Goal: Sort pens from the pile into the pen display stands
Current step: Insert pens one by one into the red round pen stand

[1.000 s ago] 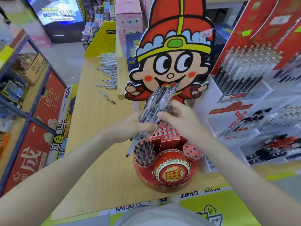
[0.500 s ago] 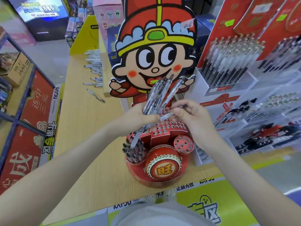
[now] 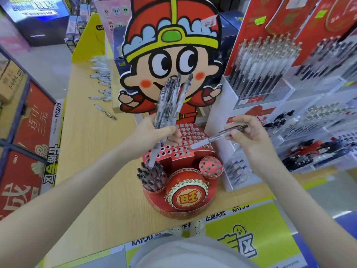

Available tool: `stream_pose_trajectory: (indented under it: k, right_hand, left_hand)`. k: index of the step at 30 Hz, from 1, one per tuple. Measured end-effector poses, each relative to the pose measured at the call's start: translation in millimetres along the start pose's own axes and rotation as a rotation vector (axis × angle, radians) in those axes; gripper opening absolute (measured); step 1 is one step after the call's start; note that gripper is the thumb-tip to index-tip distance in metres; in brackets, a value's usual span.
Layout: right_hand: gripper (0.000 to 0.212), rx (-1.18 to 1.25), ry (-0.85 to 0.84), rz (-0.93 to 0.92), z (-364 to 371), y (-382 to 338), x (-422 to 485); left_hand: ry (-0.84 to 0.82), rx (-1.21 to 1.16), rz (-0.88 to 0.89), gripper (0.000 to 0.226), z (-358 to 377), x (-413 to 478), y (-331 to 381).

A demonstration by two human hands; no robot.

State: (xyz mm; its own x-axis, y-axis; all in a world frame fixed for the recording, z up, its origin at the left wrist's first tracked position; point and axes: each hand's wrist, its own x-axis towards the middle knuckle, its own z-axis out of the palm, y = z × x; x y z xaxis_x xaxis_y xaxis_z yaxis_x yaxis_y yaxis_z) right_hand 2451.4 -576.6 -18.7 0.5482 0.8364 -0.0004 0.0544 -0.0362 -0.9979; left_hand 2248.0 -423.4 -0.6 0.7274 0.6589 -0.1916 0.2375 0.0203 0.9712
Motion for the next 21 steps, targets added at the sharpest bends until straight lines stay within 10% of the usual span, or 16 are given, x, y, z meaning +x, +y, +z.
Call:
stream_pose_trajectory:
  k: [21]
  right_hand:
    - [0.015, -0.571, -0.136, -0.075, -2, 36, 2]
  left_hand:
    - [-0.147, 0.173, -0.14, 0.01, 18, 1, -3]
